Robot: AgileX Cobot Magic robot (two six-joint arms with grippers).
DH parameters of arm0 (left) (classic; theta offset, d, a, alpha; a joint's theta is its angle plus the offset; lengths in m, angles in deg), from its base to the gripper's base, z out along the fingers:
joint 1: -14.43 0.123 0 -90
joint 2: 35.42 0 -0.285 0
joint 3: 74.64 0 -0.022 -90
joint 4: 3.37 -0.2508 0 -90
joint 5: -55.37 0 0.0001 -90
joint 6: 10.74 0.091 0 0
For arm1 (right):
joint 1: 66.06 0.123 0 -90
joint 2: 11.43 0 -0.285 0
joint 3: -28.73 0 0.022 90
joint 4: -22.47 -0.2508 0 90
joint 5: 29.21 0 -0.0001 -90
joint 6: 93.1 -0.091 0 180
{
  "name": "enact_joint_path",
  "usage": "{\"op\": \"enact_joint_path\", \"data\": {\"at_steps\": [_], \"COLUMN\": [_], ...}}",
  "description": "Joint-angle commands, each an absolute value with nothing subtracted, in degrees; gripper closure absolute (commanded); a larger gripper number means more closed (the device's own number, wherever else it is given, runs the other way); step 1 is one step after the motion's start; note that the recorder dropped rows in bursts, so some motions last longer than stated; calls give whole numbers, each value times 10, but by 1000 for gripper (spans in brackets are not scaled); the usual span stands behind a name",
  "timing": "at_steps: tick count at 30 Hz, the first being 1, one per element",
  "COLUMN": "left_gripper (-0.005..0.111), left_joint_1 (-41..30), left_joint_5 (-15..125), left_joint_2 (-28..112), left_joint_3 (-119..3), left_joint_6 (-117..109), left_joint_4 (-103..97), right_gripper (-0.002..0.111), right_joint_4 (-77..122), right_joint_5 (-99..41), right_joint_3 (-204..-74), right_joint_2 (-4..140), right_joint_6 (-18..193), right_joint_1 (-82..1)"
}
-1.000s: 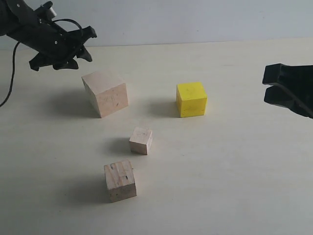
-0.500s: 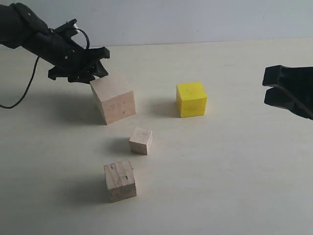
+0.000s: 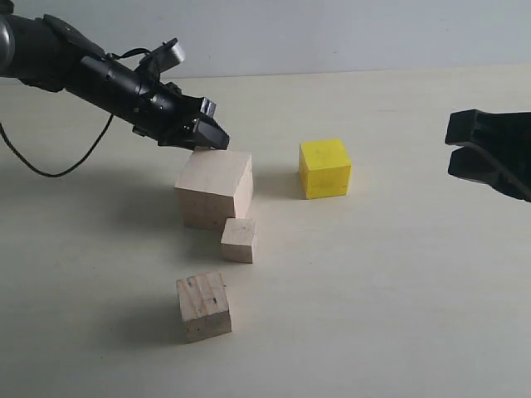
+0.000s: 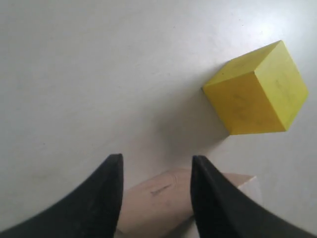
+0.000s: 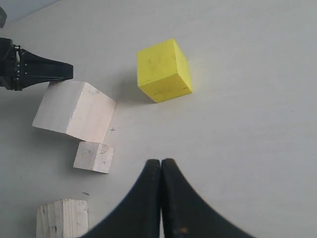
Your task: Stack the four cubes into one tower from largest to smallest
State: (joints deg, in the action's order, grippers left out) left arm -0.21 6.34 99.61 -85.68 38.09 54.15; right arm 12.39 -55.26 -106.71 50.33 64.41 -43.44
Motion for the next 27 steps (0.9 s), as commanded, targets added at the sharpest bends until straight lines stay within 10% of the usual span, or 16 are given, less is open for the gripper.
{"op": "enact_joint_path", "data": {"at_steps": [1, 27], "left_gripper": [63, 63], "left_joint_1": [14, 82], "left_joint_5": [56, -109], "left_joint_2": [975, 857], "left_joint_3": [-862, -739], "left_joint_6": [385, 277], "left_joint_4": [541, 299], "right_gripper": [108, 108], "right_joint_4": [123, 123], "right_joint_5": [-545, -579], "right_joint_3": [-1071, -1071], "right_joint_2": [504, 504], "right_joint_6": [649, 651], "right_joint_1": [-434, -434]}}
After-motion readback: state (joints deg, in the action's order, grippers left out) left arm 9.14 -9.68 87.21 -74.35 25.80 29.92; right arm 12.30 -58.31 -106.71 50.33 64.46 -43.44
